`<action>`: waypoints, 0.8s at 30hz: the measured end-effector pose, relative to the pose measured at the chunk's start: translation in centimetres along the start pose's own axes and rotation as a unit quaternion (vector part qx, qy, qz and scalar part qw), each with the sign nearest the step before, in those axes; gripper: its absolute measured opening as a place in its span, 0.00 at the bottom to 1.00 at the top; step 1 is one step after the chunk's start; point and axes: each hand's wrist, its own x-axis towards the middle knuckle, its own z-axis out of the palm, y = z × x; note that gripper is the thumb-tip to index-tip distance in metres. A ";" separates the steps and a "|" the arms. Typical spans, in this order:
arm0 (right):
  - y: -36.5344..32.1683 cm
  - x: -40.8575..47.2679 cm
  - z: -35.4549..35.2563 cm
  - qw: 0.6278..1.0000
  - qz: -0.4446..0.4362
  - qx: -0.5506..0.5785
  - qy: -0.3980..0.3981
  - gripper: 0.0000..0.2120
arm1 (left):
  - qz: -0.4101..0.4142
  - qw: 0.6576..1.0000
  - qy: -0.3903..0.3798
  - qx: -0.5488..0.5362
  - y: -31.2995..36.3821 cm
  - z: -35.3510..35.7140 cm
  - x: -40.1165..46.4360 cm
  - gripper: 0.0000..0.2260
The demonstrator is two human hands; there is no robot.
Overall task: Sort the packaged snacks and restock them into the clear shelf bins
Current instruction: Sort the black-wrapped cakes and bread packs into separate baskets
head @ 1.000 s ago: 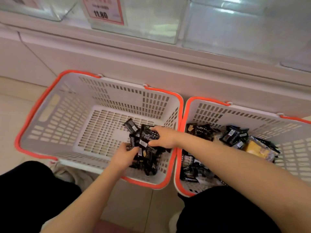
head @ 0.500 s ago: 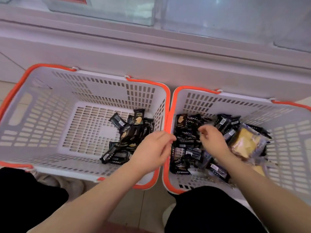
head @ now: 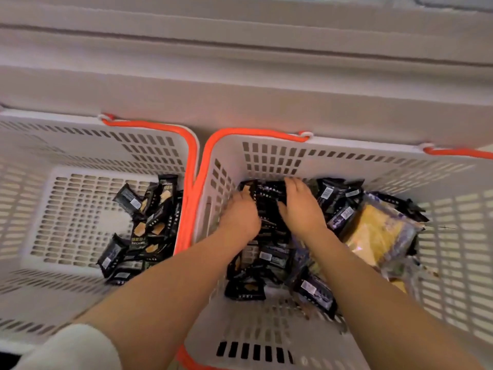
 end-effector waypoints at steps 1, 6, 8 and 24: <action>0.2 0.6 0.2 1.000 0.000 -0.001 -0.012 0.29 | -0.011 1.000 0.000 -0.026 -0.1 0.5 0.5 0.31; 1.1 2.2 0.9 0.996 -0.010 0.020 -0.083 0.30 | -0.058 0.989 0.052 -0.125 0.3 2.1 1.8 0.27; 1.2 2.2 1.1 0.995 -0.020 0.014 -0.095 0.28 | -0.064 0.985 0.066 -0.145 0.4 2.4 2.0 0.26; 3.0 -1.9 -0.9 0.994 0.094 0.042 -0.046 0.21 | -0.007 0.993 -0.056 -0.100 -0.5 2.4 3.4 0.18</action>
